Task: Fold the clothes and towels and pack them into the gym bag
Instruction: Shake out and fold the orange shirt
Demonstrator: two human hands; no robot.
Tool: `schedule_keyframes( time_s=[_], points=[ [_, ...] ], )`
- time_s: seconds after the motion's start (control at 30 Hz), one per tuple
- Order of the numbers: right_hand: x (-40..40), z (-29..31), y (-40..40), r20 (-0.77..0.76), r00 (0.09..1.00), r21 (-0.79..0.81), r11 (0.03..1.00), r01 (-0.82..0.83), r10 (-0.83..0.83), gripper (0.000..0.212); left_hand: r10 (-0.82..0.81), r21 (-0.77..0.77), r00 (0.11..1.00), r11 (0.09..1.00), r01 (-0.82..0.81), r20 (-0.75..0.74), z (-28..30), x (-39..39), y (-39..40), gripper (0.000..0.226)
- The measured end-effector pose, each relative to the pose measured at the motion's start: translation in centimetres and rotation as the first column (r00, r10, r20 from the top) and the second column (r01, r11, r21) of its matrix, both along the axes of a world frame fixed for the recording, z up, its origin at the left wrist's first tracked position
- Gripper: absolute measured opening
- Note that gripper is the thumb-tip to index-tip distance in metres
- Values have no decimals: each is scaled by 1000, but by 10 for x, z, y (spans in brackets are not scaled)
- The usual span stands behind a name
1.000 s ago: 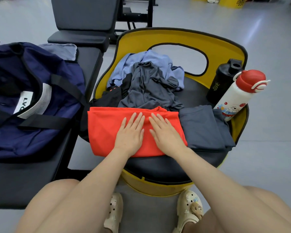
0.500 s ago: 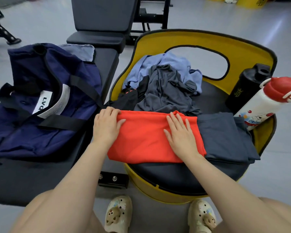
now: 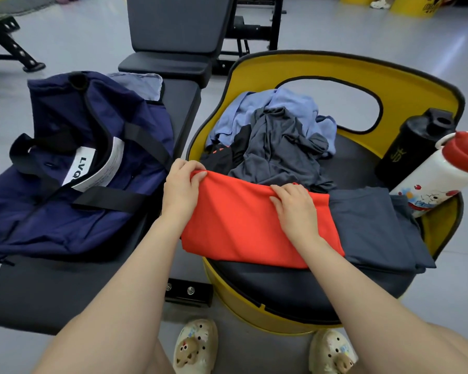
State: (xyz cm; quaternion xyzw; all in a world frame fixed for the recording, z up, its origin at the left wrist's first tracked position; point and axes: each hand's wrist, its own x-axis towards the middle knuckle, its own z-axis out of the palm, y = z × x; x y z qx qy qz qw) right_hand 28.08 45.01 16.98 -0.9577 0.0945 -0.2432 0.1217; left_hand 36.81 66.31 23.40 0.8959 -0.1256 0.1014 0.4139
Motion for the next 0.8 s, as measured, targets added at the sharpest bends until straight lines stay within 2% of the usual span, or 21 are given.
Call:
schedule_keyframes(
  time_s=[0.13,0.27,0.33,0.37,0.43,0.47,0.53,0.57,0.63,0.73,0.8],
  points=[
    [6,7,-9,-61,996,110,991,73,-67,12,32,35,995,999,-29,-96,-14,5,1,13],
    [8,11,-11,-18,993,85,989,118,-117,11,57,36,995,998,-54,-86,-21,5,1,15],
    [7,11,-10,-58,988,79,986,148,-144,12,100,133,991,987,-88,-90,-23,3,1,17],
    [6,11,-9,-64,985,79,983,167,-162,12,146,222,988,966,-131,-56,-23,1,2,18],
    [3,12,-5,-20,982,64,980,188,-187,15,192,356,974,907,-224,123,-22,-4,0,22],
    [1,14,-1,28,985,39,985,169,-171,17,145,378,963,898,-224,227,-22,-9,-3,25],
    [-4,14,12,120,992,-20,999,42,-39,20,-81,425,923,900,-94,376,-29,-23,-14,30],
    [-7,13,21,135,990,-35,998,-47,52,26,-207,478,904,879,3,374,-36,-32,-21,33],
    [-13,4,35,47,982,-67,982,-178,181,38,-364,609,907,775,169,212,-49,-50,-31,44],
    [-21,-9,34,-248,957,-71,982,-174,152,59,-373,728,928,640,246,15,-61,-56,-31,62],
    [-25,-13,22,-358,929,-57,991,-125,96,69,-363,733,931,623,273,-39,-65,-49,-28,69]
  ],
)
